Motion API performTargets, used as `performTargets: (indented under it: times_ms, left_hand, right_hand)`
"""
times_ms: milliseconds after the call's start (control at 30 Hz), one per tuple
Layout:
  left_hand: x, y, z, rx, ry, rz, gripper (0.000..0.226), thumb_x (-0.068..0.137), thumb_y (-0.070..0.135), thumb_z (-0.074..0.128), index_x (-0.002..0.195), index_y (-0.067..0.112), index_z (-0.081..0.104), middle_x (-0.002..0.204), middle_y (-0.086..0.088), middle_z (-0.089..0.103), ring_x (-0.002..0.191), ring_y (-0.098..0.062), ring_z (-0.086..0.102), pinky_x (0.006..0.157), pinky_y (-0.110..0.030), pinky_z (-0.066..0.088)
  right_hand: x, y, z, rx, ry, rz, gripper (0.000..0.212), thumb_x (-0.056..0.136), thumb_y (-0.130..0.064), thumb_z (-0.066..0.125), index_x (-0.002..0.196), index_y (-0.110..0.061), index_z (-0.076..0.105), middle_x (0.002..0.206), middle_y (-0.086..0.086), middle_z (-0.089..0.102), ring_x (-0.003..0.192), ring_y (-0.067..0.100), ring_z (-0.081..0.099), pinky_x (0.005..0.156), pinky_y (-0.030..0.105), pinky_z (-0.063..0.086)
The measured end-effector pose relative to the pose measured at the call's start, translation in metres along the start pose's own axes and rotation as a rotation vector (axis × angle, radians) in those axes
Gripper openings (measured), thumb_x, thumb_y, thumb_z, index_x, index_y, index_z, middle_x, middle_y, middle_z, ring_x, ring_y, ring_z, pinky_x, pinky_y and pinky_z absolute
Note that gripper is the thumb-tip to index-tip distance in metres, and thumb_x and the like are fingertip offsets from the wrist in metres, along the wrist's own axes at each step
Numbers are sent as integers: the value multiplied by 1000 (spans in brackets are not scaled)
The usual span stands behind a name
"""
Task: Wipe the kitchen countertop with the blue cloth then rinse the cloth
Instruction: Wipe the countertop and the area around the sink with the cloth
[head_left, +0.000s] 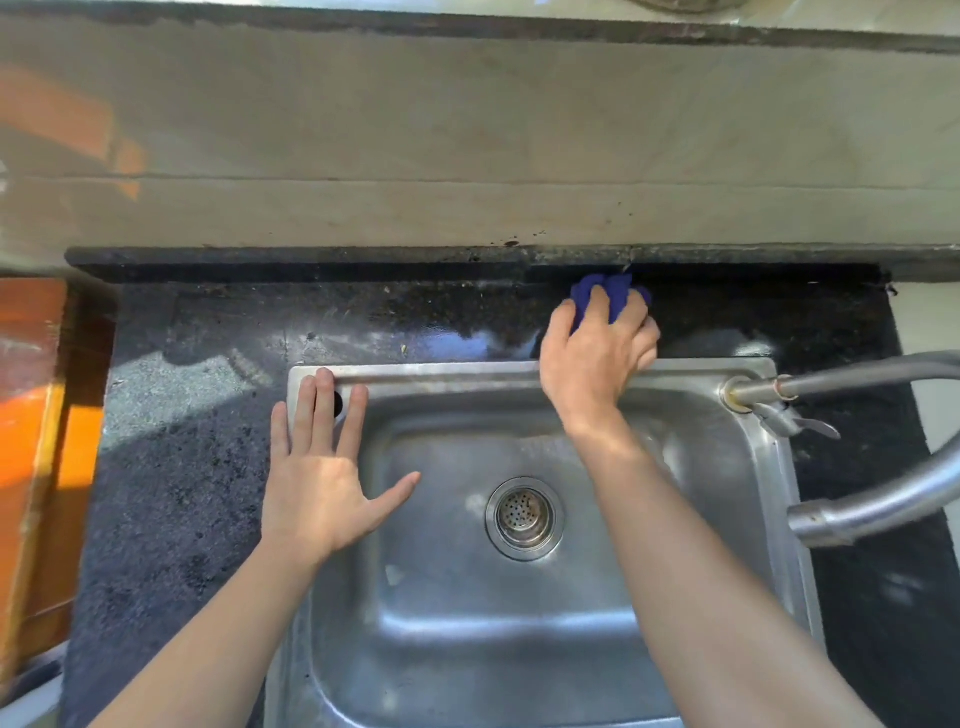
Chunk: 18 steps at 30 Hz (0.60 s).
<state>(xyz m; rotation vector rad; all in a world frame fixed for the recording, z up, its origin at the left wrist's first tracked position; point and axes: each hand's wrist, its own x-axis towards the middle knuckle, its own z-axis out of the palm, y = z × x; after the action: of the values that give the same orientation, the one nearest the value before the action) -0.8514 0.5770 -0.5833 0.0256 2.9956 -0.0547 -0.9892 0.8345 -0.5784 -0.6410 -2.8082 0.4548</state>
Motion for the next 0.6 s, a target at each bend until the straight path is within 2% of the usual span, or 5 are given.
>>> performTargets:
  times_ms: [100,267,367,500,600]
  left_hand:
    - [1,0,-1,-6,-15,2,113,78,87,37,159,10,22,166,-21,0,155,-32,-5,122,-59,7]
    - [0,0,0,-22,-17,-16,111,79,86,36,159,12,21,167,-20,-1,155,-30,-7,123,-59,7]
    - [-1,0,-2,-19,-15,-26,109,79,85,36,158,12,23,167,-19,0,155,-29,-8,123,-58,7]
    - [-2,0,-2,24,-21,-27,109,79,87,33,159,12,23,167,-19,-1,155,-29,-10,123,-57,8]
    - [-2,1,-2,32,-31,-28,110,79,88,33,159,13,22,167,-20,-2,155,-29,-11,123,-57,8]
  right_hand:
    - [-32,-41,11,56,-64,-136,44,87,-34,55,127,-17,65,138,19,49,115,42,43,102,49,28]
    - [-60,-106,21,59,-213,-485,42,79,-25,60,120,-21,69,126,15,57,103,40,51,88,45,39]
    - [-36,-89,14,201,-400,-581,40,87,-21,54,124,-29,68,134,10,50,110,37,45,92,43,38]
    - [4,4,-12,363,-199,-338,40,82,-23,52,114,-25,74,131,14,55,110,40,51,98,42,39]
    - [23,40,-13,197,-68,-192,39,83,-23,53,116,-21,73,128,18,55,106,44,52,89,47,41]
